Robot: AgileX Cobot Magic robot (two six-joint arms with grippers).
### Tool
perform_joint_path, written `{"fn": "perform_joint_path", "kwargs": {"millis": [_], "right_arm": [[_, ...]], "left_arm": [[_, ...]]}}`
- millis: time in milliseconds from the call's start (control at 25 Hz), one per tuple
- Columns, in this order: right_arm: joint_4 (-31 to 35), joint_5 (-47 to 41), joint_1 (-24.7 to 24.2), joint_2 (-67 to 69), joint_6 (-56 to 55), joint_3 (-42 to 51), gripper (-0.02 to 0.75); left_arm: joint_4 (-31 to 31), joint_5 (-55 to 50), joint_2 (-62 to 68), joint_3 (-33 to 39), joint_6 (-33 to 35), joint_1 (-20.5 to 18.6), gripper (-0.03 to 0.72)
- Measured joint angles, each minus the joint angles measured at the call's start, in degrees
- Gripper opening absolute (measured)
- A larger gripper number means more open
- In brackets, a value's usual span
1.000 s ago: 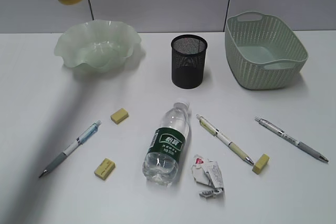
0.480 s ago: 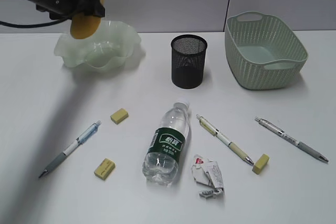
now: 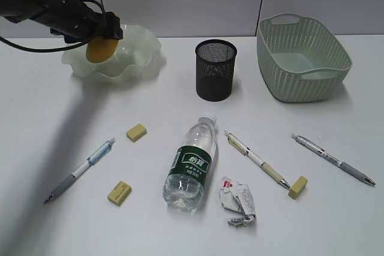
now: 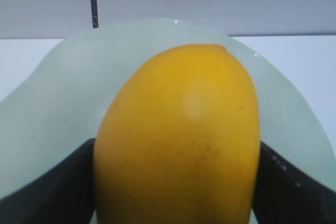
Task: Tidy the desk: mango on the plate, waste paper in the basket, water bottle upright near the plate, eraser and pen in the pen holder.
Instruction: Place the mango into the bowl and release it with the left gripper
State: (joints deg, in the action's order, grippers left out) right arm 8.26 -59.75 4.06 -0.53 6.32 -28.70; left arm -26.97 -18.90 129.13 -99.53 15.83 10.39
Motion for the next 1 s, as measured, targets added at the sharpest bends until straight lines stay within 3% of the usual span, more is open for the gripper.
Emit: {"fn": "perform_joint_path", "kwargs": {"millis": [1000], "right_arm": [[0.0, 0.0, 0.0, 0.0, 0.0, 0.0, 0.435]], "left_arm": [[1.6, -2.0, 0.5, -0.7, 0.0, 2.2, 0.664]]}}
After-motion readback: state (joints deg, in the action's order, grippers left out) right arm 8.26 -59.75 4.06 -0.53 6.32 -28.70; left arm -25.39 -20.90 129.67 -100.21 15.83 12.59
